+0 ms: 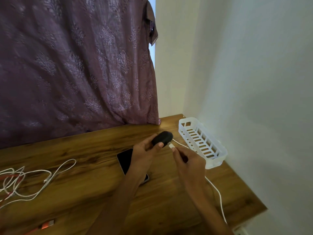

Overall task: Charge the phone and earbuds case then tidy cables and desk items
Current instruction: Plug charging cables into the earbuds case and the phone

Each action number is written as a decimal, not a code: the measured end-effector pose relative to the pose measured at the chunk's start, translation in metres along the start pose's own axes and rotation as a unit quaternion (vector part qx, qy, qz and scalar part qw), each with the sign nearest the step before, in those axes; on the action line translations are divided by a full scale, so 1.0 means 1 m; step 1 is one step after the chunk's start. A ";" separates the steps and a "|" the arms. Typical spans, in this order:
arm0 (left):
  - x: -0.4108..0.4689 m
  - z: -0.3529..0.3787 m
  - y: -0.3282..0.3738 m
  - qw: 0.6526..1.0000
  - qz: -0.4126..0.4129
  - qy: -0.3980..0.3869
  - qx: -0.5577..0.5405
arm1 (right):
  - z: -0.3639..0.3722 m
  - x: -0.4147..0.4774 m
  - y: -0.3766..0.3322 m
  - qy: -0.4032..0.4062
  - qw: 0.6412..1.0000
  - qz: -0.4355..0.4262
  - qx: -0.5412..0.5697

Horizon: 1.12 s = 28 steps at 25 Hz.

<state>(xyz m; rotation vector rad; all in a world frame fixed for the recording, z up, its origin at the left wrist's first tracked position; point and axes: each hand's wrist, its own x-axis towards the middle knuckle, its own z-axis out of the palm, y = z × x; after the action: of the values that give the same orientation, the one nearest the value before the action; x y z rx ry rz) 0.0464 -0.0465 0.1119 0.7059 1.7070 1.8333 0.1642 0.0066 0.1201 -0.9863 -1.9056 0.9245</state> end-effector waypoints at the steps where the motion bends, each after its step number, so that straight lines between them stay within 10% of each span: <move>1: -0.003 0.002 0.003 1.000 0.008 -0.009 0.000 | -0.004 0.000 -0.001 0.011 1.000 -0.018 -0.003; 28: -0.031 0.012 0.020 0.996 0.058 -0.071 -0.007 | -0.037 -0.027 -0.018 0.034 0.994 0.057 0.081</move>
<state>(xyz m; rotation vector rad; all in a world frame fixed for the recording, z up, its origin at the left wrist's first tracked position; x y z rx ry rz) 0.0764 -0.0603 0.1323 0.9235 1.5902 1.8238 0.2020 -0.0156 0.1431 -1.0248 -1.7019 1.0806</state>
